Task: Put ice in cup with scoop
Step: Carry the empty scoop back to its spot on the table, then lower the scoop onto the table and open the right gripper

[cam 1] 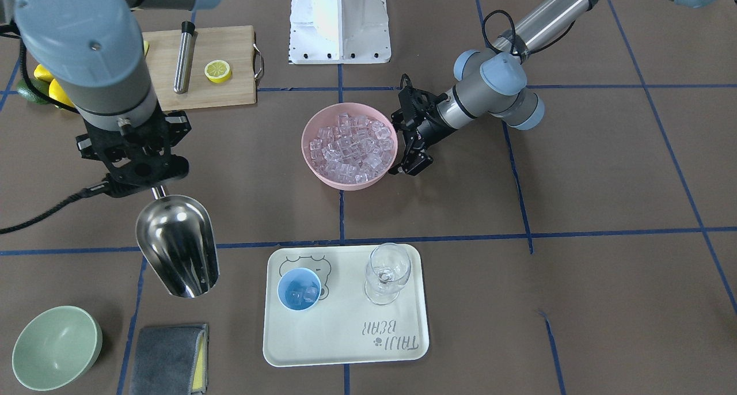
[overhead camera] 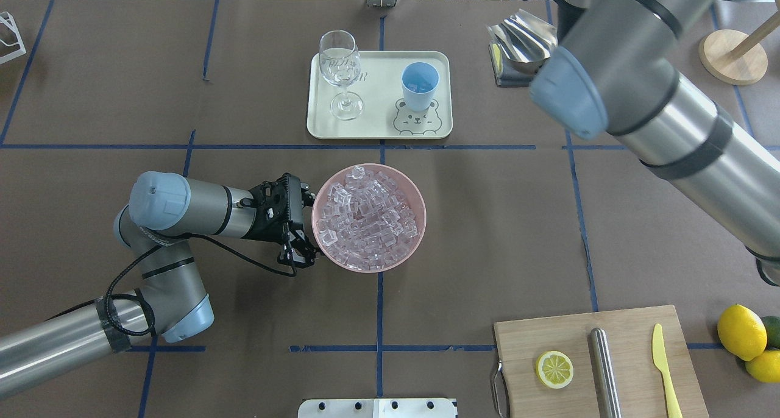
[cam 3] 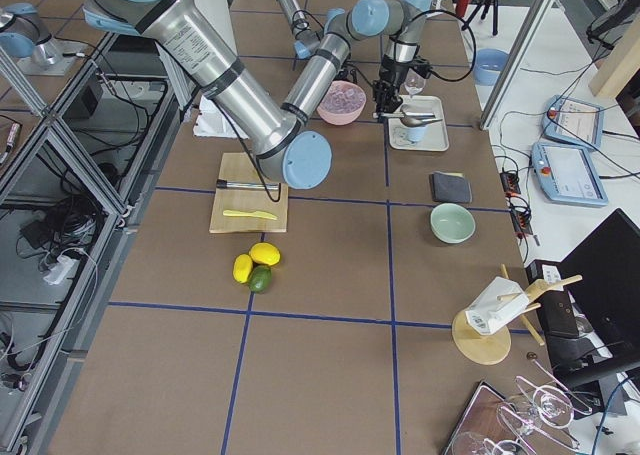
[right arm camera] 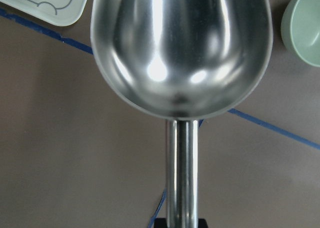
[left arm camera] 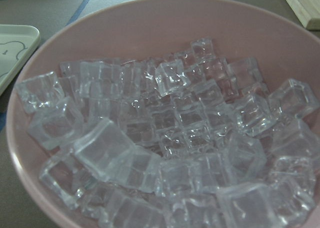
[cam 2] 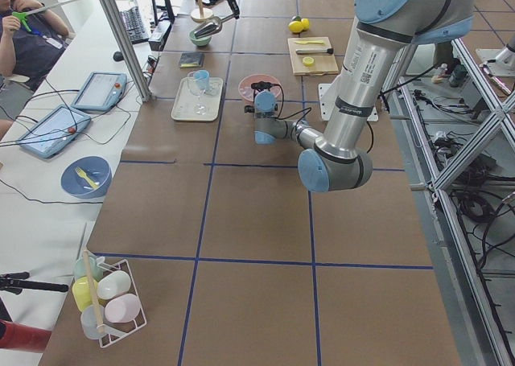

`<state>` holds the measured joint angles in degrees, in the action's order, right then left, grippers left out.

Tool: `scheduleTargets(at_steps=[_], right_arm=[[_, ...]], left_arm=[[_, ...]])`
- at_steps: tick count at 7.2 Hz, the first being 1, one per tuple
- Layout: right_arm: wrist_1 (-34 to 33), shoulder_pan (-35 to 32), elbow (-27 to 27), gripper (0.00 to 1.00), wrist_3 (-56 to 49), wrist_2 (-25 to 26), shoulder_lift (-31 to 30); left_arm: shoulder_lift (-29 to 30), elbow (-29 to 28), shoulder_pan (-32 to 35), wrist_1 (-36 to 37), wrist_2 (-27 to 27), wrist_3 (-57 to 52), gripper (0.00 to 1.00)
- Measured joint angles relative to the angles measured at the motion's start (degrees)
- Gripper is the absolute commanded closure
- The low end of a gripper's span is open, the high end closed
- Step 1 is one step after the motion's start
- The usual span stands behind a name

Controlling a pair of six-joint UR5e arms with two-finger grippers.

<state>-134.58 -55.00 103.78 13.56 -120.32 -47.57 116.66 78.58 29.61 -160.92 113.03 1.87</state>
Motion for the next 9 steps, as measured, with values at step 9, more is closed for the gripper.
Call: scheduleTargets(at_steps=[9], right_arm=[[54.24,12.42,14.11,1.00,44.56,-2.03,-47.40]], left_arm=[[0.06,-0.02,0.01,0.08,0.00,-0.01,0.00]])
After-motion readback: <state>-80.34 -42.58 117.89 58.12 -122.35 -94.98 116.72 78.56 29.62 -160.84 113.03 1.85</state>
